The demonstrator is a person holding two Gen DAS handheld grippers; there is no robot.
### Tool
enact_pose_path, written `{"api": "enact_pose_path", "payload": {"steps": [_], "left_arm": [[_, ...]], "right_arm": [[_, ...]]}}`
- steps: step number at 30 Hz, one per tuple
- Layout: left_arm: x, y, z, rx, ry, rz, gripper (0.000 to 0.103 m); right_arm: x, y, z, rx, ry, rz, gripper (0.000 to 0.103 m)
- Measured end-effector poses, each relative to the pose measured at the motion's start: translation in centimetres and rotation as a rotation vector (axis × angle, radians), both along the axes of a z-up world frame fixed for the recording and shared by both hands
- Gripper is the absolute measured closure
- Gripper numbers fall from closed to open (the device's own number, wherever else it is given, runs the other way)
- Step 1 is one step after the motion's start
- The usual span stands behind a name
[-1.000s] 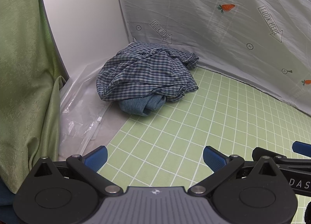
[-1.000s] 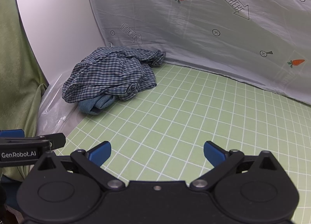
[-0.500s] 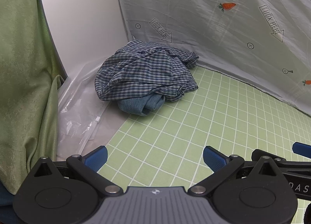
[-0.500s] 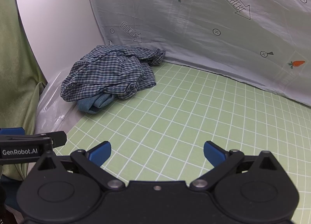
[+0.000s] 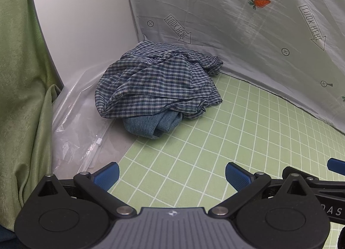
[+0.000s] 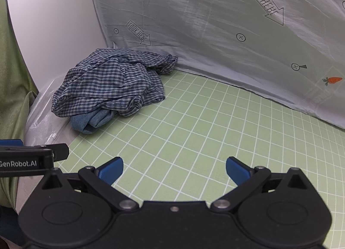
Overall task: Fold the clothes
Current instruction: 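Grasp the plaid shirt with both grippers and lift it off the jeans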
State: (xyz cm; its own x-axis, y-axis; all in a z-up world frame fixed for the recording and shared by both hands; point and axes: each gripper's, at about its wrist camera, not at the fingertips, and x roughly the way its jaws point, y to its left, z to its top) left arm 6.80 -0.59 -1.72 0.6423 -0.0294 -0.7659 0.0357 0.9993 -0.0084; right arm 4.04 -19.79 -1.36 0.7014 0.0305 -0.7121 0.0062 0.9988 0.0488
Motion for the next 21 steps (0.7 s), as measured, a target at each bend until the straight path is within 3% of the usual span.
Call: {"api": "enact_pose_path", "payload": {"steps": [12, 21], "left_arm": [[12.3, 4.9, -3.2, 0.064, 0.058, 0.120, 0.000], [20.6, 8.9, -7.3, 0.058, 0.131, 0.190, 0.000]], "right_arm": [[12.5, -0.1, -2.1, 0.005, 0.024, -0.045, 0.001], [24.1, 2.4, -6.7, 0.052, 0.091, 0.010, 0.007]]}}
